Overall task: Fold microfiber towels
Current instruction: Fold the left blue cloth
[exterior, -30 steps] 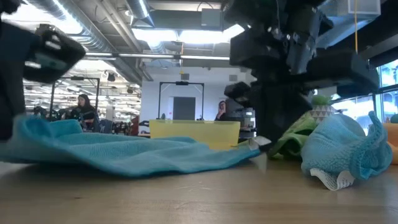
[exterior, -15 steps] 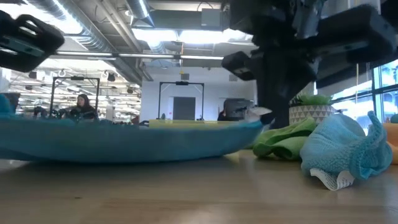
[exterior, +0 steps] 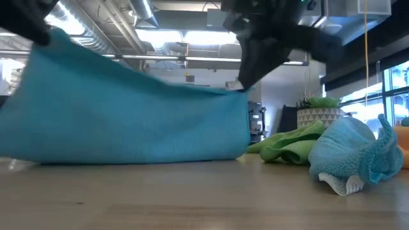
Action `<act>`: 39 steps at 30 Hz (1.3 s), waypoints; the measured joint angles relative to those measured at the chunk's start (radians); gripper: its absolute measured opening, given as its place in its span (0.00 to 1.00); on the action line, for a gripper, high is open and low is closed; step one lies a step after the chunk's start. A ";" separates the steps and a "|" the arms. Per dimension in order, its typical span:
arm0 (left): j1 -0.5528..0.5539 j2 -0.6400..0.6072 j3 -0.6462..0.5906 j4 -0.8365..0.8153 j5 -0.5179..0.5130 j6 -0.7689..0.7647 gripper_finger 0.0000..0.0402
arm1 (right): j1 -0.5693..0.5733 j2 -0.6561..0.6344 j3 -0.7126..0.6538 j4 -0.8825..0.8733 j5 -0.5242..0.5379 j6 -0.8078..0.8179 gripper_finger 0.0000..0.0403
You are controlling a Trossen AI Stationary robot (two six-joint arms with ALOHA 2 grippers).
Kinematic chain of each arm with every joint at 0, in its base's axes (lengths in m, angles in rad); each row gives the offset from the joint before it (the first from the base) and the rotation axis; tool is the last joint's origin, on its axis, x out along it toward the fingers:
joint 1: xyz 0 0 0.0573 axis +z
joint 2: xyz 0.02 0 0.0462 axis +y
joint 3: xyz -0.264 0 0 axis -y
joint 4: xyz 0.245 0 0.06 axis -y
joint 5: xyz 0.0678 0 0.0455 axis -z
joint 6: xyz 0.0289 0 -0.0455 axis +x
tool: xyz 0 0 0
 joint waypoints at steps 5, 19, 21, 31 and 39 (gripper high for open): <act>0.001 -0.083 0.000 -0.079 -0.019 -0.038 0.00 | -0.025 0.000 0.000 0.001 0.153 -0.001 0.01; 0.041 -0.124 0.000 -0.298 -0.055 -0.161 0.00 | -0.111 0.000 0.000 0.078 0.213 -0.074 0.01; 0.040 -0.124 0.000 -0.298 -0.033 -0.165 0.00 | -0.115 0.000 0.000 0.081 0.212 -0.074 0.01; 0.051 -0.126 0.026 -0.434 -0.024 -0.198 0.00 | -0.159 -0.029 0.000 0.243 0.254 -0.176 0.01; 0.000 -0.124 0.116 -0.325 0.020 -0.298 0.00 | -0.125 -0.087 0.000 0.051 -0.013 -0.003 0.01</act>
